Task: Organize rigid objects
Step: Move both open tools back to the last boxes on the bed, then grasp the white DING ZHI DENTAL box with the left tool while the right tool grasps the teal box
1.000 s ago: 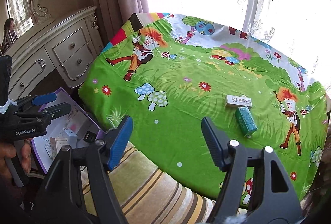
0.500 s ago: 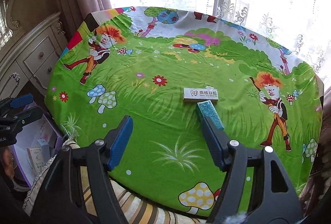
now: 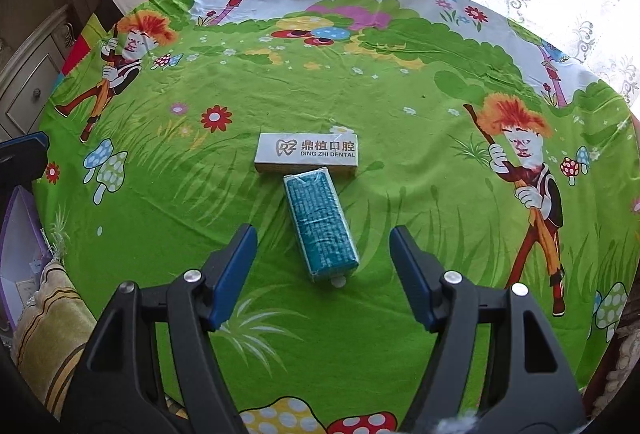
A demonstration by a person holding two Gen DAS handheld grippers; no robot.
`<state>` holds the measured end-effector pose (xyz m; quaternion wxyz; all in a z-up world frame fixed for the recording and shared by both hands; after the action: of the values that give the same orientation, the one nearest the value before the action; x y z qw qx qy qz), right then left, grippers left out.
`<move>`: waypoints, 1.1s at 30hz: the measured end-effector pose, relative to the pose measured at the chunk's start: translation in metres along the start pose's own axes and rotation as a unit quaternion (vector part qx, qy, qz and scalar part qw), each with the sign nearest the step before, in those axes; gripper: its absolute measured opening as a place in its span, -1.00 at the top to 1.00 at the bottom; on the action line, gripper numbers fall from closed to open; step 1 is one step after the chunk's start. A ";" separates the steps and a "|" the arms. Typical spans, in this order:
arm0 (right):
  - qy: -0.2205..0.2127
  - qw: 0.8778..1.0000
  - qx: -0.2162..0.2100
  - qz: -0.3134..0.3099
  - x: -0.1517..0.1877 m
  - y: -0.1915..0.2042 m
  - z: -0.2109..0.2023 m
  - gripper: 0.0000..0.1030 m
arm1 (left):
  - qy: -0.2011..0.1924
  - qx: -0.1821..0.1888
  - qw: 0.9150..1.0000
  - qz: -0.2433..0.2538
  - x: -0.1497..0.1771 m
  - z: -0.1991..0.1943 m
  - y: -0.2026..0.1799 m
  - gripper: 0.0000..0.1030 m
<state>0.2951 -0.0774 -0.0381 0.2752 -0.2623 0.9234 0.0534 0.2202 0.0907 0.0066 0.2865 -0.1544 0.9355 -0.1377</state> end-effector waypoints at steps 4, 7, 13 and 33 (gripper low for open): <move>0.008 1.000 -0.014 -0.009 -0.001 0.002 0.017 -0.12 | 0.028 0.011 0.999 -0.037 -0.012 0.039 -0.010 -0.74; 0.018 1.000 -0.021 0.006 0.002 -0.005 0.023 0.29 | 0.046 0.010 0.997 -0.059 -0.017 0.067 -0.019 -0.74; 0.009 0.996 0.024 0.087 0.015 -0.052 0.010 0.29 | 0.074 -0.024 0.993 -0.084 -0.022 0.117 -0.049 -0.76; -0.024 0.986 0.061 0.156 0.030 -0.100 -0.019 0.29 | 0.093 -0.143 0.985 -0.024 -0.022 0.173 -0.085 -0.60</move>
<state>0.3162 -0.1813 -0.0338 0.3014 -0.0966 0.9475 0.0455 0.3555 -0.0084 -0.0914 0.1698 -0.2024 0.9642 -0.0228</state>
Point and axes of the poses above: each gripper's, at about its wrist camera, not at the fingertips, and z roughly the way its jaws point, y to its left, x to its underside, the point moved 4 cm from there along z, roughly the way its jaws point, and after that the axes turned 4 degrees about x, right-handed, at the moved point
